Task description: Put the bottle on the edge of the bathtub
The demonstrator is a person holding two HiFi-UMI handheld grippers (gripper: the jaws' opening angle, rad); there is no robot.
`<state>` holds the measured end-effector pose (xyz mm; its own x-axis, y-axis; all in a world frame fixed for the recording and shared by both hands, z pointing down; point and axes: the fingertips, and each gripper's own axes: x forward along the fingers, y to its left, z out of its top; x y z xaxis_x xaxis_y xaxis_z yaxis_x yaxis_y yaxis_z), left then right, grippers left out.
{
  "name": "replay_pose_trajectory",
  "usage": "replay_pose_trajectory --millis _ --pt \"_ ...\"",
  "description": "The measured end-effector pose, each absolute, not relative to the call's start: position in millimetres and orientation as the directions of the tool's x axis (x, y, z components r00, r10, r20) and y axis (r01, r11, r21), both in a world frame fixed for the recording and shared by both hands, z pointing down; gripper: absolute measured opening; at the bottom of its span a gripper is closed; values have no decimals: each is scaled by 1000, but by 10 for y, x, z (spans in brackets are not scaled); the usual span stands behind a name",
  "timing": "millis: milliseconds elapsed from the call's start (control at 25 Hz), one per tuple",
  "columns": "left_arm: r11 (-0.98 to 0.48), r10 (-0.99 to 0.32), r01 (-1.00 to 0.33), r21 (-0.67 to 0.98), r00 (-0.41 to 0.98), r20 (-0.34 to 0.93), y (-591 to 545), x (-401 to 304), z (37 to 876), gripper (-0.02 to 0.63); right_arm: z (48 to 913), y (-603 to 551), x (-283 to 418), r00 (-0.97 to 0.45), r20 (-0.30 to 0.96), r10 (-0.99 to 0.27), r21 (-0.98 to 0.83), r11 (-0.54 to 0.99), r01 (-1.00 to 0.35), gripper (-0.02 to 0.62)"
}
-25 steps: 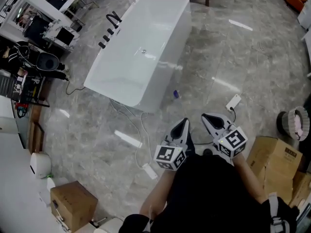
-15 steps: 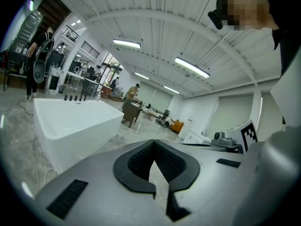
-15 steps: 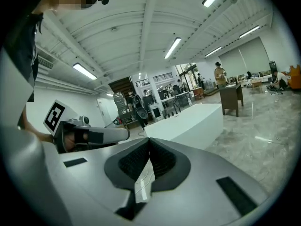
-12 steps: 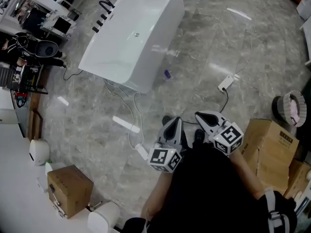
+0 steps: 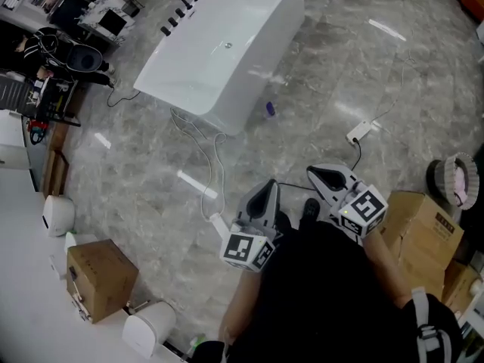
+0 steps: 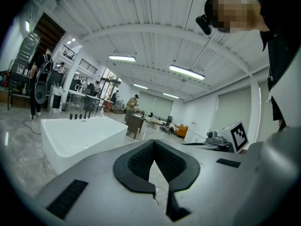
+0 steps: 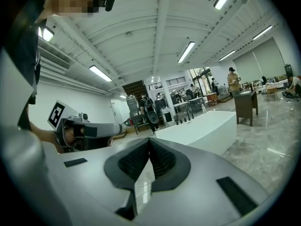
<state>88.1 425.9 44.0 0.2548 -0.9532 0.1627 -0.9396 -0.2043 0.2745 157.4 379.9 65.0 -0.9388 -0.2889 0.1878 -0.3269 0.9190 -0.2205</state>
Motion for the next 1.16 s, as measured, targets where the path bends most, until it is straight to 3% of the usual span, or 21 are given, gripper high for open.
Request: replay_pose_trajectory --millis 1160 --pt "-224 -943 -932 286 281 178 4357 1074 552 12 588 3946 1734 -936 170 -309 -188 922 -339 11"
